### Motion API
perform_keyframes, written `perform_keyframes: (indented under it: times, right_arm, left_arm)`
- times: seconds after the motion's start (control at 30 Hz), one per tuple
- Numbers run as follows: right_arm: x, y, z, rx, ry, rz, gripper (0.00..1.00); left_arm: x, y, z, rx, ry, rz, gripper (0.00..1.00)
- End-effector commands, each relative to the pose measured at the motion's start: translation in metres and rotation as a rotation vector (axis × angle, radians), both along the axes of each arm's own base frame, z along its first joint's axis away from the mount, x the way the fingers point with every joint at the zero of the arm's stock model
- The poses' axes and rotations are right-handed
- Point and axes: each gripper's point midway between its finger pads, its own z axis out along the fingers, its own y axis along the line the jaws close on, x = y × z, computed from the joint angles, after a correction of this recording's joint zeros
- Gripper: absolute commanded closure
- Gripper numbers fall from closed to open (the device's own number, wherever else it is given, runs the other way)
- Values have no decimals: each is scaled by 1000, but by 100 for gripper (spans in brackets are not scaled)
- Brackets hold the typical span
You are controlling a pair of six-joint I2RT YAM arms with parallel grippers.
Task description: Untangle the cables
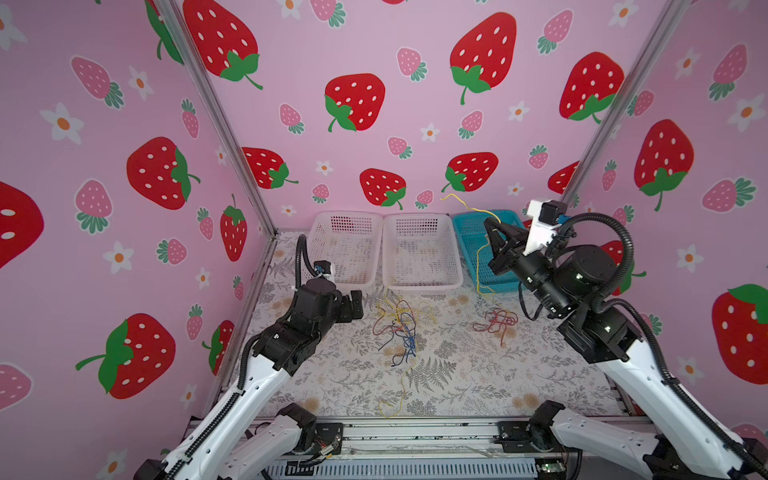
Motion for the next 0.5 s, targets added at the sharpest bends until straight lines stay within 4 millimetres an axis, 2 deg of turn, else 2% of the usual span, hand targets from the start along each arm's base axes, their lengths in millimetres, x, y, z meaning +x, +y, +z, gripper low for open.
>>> perform_keyframes:
  times: [0.0,0.13,0.33,0.47]
  right_arm:
    - [1,2,27,53,-49,31,100]
    - [14,6,34,78,-69,19,100]
    - [33,17,39,93,-64,32,100]
    - [49,17,40,94,-63,9,100]
  left_arm:
    - [6,24,9,61,-138,101,1]
    - [3,18,6,50,-154,69,1]
    - [3,21,5,73,-134,89,1]
    - [1,22,7,66,-147,95,1]
